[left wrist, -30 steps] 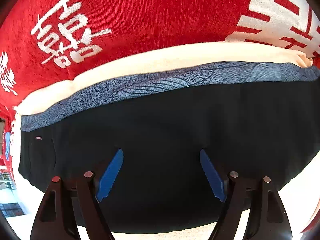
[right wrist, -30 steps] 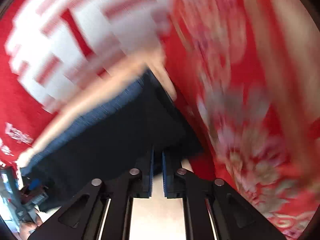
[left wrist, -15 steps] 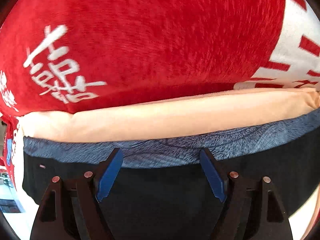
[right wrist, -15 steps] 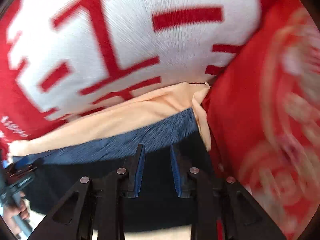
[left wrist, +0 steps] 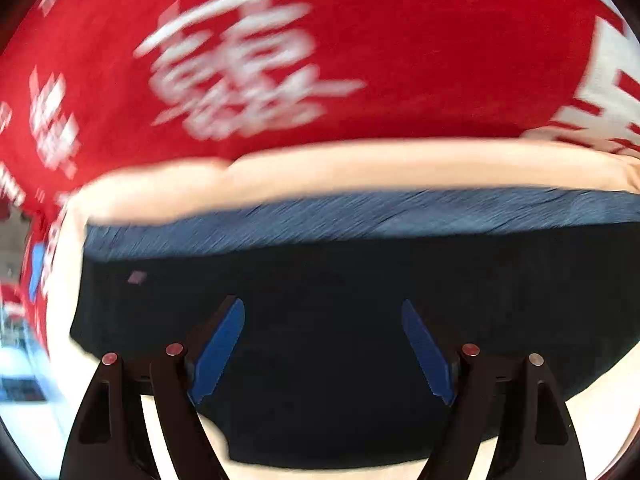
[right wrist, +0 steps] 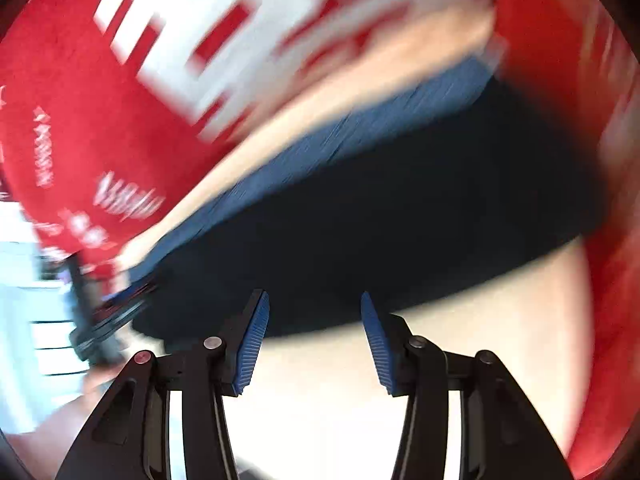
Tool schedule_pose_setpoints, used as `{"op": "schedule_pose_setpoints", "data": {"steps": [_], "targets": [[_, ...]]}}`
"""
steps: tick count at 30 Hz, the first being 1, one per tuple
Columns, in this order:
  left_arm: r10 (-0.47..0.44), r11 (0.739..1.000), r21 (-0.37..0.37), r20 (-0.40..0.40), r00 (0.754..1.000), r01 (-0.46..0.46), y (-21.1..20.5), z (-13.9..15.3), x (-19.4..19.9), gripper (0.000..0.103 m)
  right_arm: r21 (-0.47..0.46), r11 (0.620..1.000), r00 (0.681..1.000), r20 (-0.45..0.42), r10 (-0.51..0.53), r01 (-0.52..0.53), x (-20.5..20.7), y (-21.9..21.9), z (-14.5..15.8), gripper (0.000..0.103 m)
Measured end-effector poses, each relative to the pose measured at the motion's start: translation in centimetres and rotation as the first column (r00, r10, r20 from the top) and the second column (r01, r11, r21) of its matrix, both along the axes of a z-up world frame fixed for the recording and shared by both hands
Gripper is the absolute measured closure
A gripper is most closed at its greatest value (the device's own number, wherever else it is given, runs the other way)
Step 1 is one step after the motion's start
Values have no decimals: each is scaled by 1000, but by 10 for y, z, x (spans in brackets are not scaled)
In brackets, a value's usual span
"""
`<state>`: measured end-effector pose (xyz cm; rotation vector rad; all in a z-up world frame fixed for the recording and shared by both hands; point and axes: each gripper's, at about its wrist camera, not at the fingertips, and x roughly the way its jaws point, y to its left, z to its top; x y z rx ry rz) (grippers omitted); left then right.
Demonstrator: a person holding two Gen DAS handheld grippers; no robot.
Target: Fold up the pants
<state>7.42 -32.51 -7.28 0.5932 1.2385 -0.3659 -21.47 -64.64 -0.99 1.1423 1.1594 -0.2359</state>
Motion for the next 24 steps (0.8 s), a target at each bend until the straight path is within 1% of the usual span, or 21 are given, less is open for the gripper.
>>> {"op": "schedule_pose_setpoints", "data": {"steps": [1, 2, 5, 7, 9, 10, 11, 13, 15, 16, 20, 22, 24], "targets": [[44, 999, 22, -10, 999, -44, 19, -3, 6, 21, 62, 998, 1000, 16, 5, -6, 5, 21, -6, 51], [84, 996, 38, -22, 996, -83, 35, -6, 10, 21, 99, 995, 1000, 25, 12, -14, 13, 31, -9, 51], [163, 986, 53, -48, 985, -161, 72, -10, 21, 21, 199, 978, 997, 57, 49, -60, 43, 89, -25, 51], [163, 985, 54, -36, 986, -161, 88, -10, 30, 21, 248, 964, 993, 92, 78, -99, 77, 120, -32, 51], [152, 987, 50, -30, 988, -151, 96, -7, 32, 21, 272, 954, 988, 119, 99, -128, 100, 149, -39, 51], [148, 988, 45, -37, 988, -146, 102, -13, 39, 21, 291, 947, 986, 133, 101, -137, 114, 166, -42, 51], [143, 989, 38, -53, 988, -141, 108, -16, 41, 21, 305, 943, 985, 143, 95, -136, 128, 182, -59, 51], [129, 992, 21, -80, 988, -128, 117, -23, 43, 21, 328, 936, 984, 162, 81, -131, 144, 206, -65, 51], [96, 995, 9, -98, 991, -95, 122, -37, 44, 21, 332, 935, 985, 155, 74, -122, 162, 222, -74, 51], [87, 996, 2, -105, 991, -87, 126, -42, 46, 21, 332, 937, 987, 146, 68, -113, 164, 230, -78, 51], [35, 998, -40, -108, 993, -40, 126, -44, 37, 21, 330, 940, 990, 139, 40, -85, 163, 241, -79, 49], [27, 997, -66, -120, 992, -35, 130, -47, 40, 21, 340, 939, 991, 130, 15, -59, 165, 243, -81, 49], [29, 996, -84, -136, 990, -40, 133, -48, 40, 21, 369, 929, 994, 107, -25, -16, 168, 240, -88, 49]]}}
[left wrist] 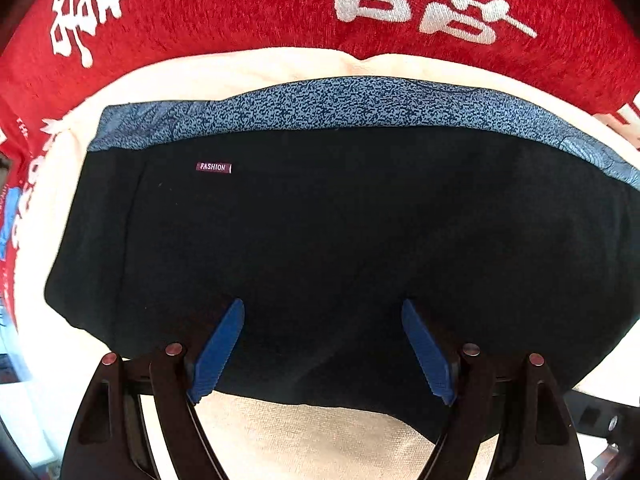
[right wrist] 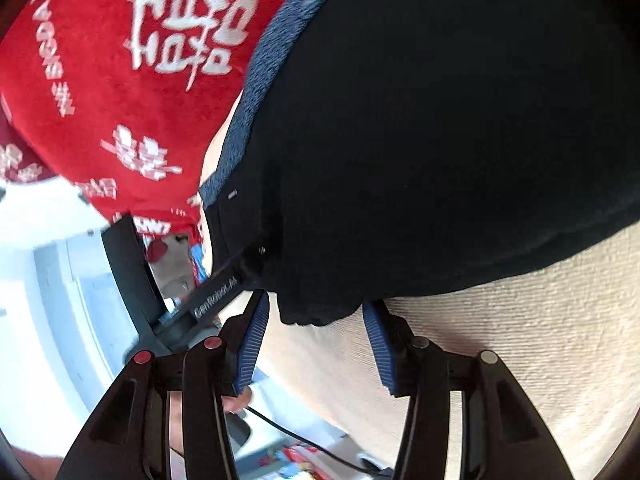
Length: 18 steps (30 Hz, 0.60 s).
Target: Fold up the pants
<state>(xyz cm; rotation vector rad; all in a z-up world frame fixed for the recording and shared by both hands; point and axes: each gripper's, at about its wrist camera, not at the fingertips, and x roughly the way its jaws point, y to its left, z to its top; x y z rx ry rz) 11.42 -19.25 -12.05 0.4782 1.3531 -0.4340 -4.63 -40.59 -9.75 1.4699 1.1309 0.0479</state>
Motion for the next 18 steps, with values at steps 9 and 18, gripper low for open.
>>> {"op": "schedule_pose_setpoints", "data": {"steps": [9, 18], "targets": [[-2, 1000, -5, -22, 1000, 2, 16, -6, 18, 21, -83, 995, 998, -12, -62, 61, -14, -2, 23, 51], [-21, 1000, -9, -2, 1000, 21, 17, -3, 28, 21, -112, 991, 995, -53, -79, 73, 0, -18, 15, 95]]}}
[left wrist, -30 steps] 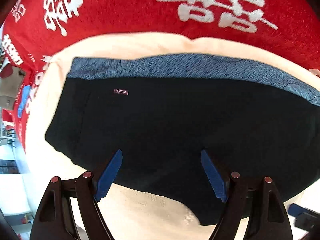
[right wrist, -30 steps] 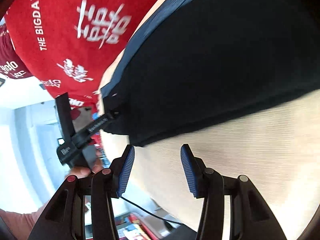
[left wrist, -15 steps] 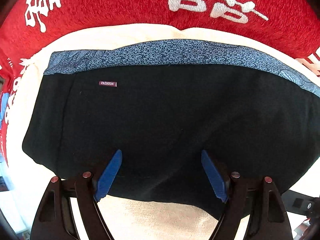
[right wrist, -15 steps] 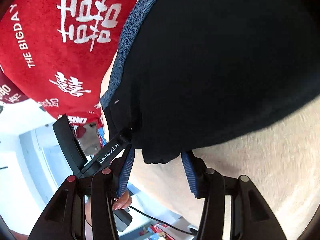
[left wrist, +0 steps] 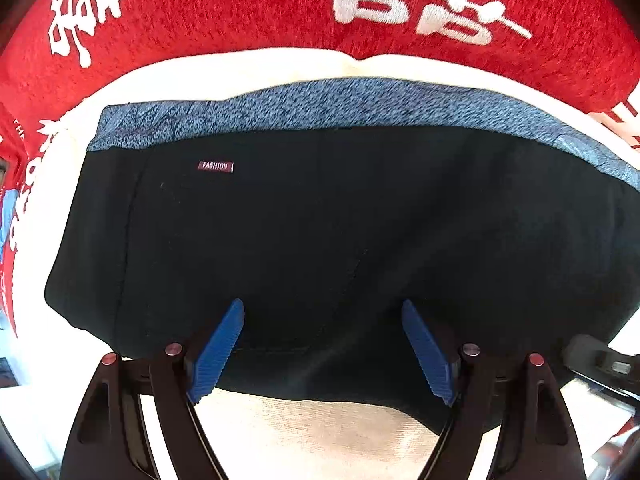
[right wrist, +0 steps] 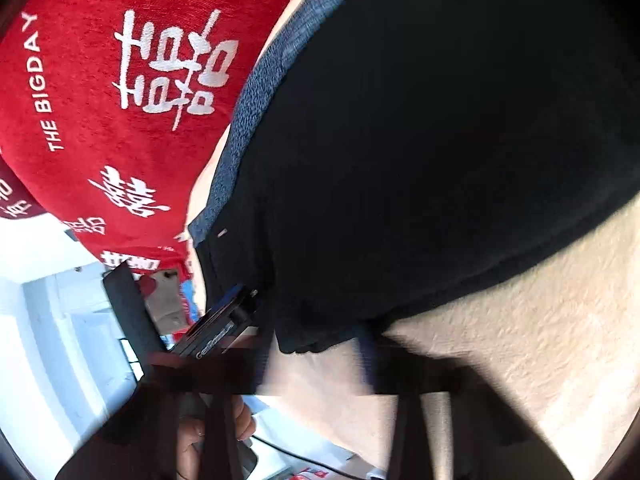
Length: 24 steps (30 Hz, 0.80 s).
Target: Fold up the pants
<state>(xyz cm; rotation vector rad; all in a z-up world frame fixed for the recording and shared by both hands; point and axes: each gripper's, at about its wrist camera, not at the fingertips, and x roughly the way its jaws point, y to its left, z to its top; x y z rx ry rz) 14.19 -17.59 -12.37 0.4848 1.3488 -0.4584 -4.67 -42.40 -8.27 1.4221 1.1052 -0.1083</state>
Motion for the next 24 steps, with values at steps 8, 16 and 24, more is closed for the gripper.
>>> {"op": "schedule_pose_setpoints", "data": {"steps": [8, 16, 24], "targets": [[-92, 995, 46, 61, 994, 90, 0, 3, -41, 19, -115, 988, 993, -54, 100, -106, -9, 18, 5, 95], [-105, 994, 23, 59, 993, 104, -12, 32, -39, 19, -340, 915, 976, -89, 199, -218, -30, -21, 60, 84], [-148, 988, 58, 141, 979, 141, -54, 14, -59, 3, -550, 725, 910, -275, 311, -415, -37, -77, 38, 88]]}}
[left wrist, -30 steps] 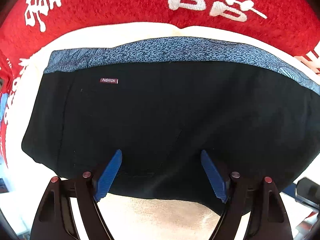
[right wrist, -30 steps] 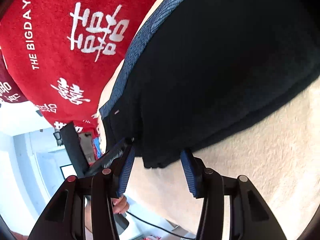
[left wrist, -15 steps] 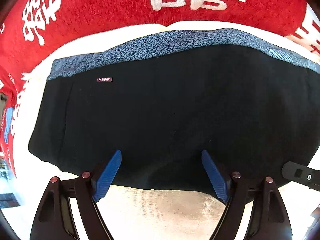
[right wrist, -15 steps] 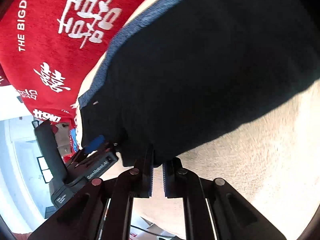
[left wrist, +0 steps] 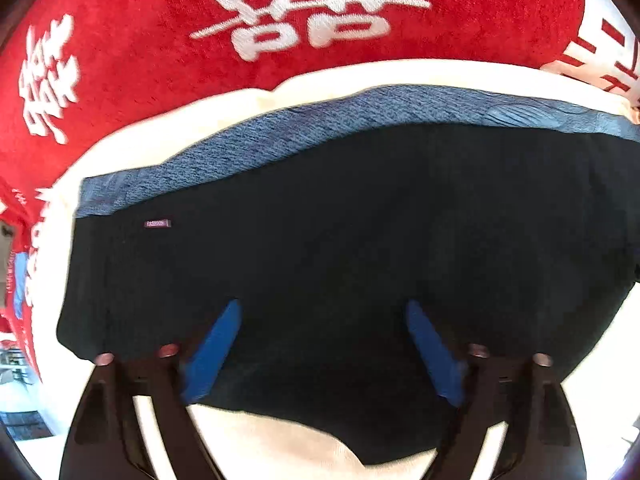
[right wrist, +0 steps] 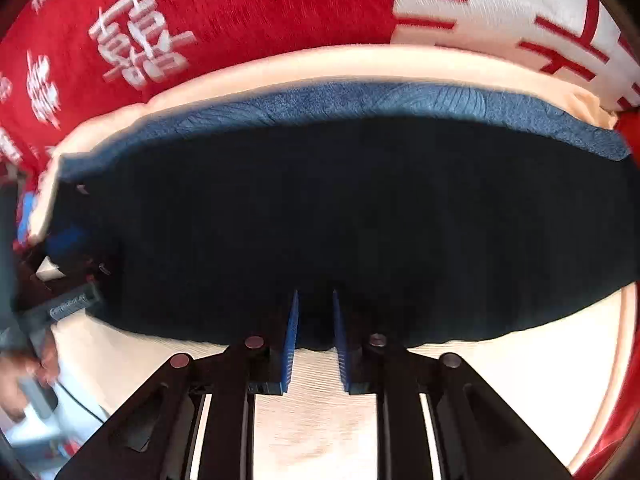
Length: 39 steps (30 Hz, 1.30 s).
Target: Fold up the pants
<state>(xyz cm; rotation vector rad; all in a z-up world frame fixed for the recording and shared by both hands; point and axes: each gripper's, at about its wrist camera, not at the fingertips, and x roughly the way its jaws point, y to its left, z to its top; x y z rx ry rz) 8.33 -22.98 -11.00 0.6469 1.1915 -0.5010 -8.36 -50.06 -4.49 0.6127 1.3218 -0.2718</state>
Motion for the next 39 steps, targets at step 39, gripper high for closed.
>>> {"op": "schedule_pose_setpoints", "data": {"steps": [39], "targets": [[305, 948, 68, 76, 949, -310, 132, -8, 162, 0, 237, 914, 930, 249, 271, -330, 212, 68, 22, 58]]}}
